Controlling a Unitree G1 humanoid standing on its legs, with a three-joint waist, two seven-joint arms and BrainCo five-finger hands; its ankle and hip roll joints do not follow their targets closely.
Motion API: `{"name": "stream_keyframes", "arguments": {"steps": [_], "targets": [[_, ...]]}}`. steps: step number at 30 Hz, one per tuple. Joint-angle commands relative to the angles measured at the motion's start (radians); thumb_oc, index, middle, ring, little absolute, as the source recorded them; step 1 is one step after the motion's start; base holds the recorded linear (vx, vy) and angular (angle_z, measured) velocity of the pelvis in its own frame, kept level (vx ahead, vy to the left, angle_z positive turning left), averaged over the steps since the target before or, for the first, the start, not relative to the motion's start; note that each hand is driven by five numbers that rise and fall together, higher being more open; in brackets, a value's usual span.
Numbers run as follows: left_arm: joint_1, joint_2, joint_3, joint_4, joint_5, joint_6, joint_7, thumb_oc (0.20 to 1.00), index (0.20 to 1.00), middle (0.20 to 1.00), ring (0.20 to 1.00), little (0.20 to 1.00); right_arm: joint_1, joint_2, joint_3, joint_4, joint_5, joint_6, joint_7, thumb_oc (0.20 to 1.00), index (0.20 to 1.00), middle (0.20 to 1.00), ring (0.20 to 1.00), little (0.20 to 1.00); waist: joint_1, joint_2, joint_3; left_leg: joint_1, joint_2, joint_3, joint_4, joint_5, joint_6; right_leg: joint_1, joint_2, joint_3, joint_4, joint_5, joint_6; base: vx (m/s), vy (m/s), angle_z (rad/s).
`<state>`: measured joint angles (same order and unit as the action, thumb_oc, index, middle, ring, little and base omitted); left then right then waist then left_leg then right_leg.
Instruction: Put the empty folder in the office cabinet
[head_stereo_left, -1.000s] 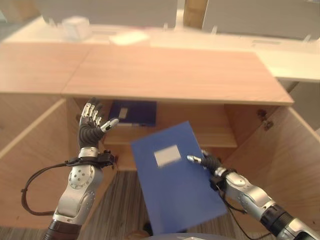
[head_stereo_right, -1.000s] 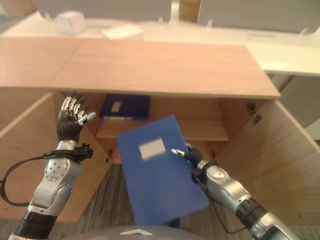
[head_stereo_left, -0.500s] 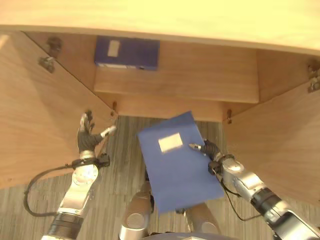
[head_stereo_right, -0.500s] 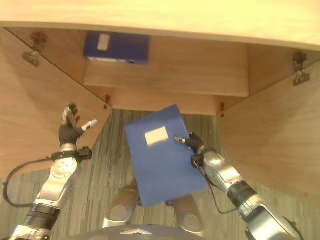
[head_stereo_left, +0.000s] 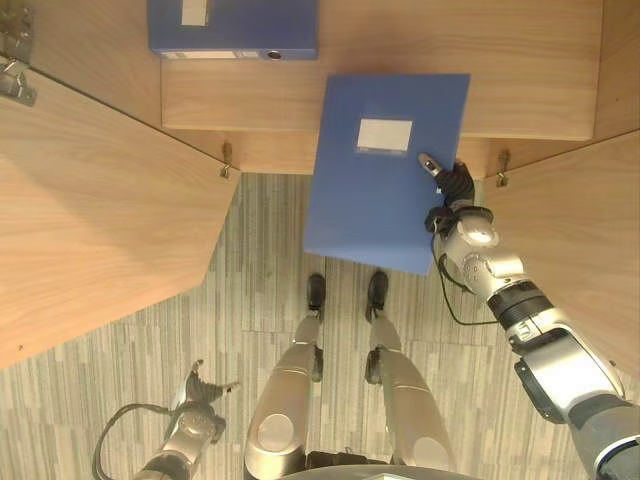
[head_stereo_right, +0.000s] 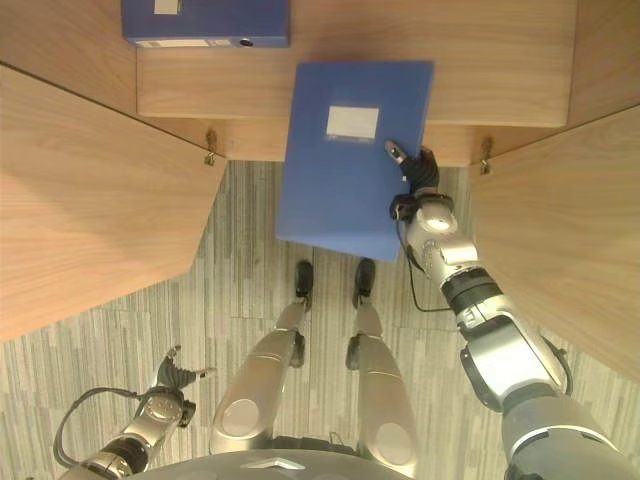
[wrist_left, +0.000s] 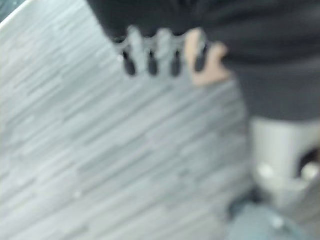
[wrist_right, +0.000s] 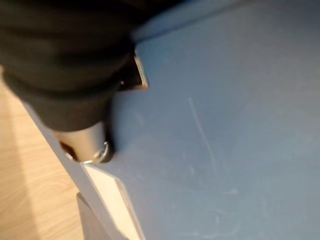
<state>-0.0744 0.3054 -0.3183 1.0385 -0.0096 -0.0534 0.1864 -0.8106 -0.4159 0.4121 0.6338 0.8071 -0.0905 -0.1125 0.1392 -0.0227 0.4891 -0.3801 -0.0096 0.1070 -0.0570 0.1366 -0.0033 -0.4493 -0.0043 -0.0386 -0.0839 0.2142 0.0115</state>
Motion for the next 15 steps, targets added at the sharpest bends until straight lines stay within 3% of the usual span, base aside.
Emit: {"name": "stream_keyframes", "arguments": {"steps": [1,7,8,9,10,15], "targets": [[0.056,0.016,-0.054,0.010,0.080,0.005,-0.010,1.000,1.000,1.000,1.000,1.000,-0.017,-0.024,0.011,-0.022,0.049,-0.056,0.026,0.200,0.200,0.200,0.200,0.200,-0.010,0.014,-0.083,-0.053,0.033,-0.040,-0.030,-0.020,-0.073,0.033,-0.049,-0.042,-0.003,-0.079,0.102,0.04,0.012,-0.02],[0.060,0.009,-0.074,0.005,0.091,0.003,-0.010,1.000,1.000,1.000,1.000,1.000,-0.066,-0.007,-0.059,0.024,0.124,-0.098,0.012,0.200,0.200,0.200,0.200,0.200,-0.009,0.026,-0.092,-0.058,0.028,-0.045,-0.030,-0.027,-0.076,0.027,-0.055,-0.047,-0.003,-0.082,0.105,0.00,0.000,0.00],[0.048,0.007,-0.086,0.003,0.079,0.002,0.004,1.000,1.000,1.000,1.000,1.000,-0.121,0.010,-0.144,0.111,0.197,-0.166,-0.045,0.200,0.200,0.200,0.200,0.200,-0.008,0.031,-0.096,-0.064,0.026,-0.048,-0.030,-0.029,-0.077,0.023,-0.055,-0.051,-0.003,-0.082,0.106,0.00,0.000,0.00],[0.047,0.008,-0.086,0.003,0.079,0.002,0.004,1.000,1.000,1.000,1.000,1.000,-0.123,0.010,-0.144,0.113,0.198,-0.167,-0.044,0.200,0.200,0.200,0.200,0.200,-0.008,0.031,-0.095,-0.064,0.026,-0.047,-0.030,-0.030,-0.077,0.023,-0.055,-0.051,-0.003,-0.082,0.106,0.00,0.000,0.00],[0.024,0.011,-0.105,0.002,0.064,0.000,0.018,1.000,1.000,1.000,1.000,1.000,-0.236,-0.007,-0.223,0.240,0.257,-0.203,-0.098,0.200,0.200,0.200,0.200,0.200,0.003,0.042,-0.096,-0.074,0.021,-0.053,-0.030,-0.031,-0.079,0.018,-0.056,-0.056,-0.003,-0.083,0.107,0.00,0.000,0.00],[0.002,0.028,-0.149,-0.033,0.052,-0.014,0.043,1.000,1.000,1.000,1.000,1.000,-0.418,-0.070,-0.276,0.398,0.345,-0.217,-0.143,0.200,0.200,0.200,0.200,0.200,0.033,0.060,-0.102,-0.103,0.012,-0.066,-0.030,-0.029,-0.084,-0.005,-0.058,-0.066,-0.003,-0.087,0.111,0.00,-0.004,0.03]]}}
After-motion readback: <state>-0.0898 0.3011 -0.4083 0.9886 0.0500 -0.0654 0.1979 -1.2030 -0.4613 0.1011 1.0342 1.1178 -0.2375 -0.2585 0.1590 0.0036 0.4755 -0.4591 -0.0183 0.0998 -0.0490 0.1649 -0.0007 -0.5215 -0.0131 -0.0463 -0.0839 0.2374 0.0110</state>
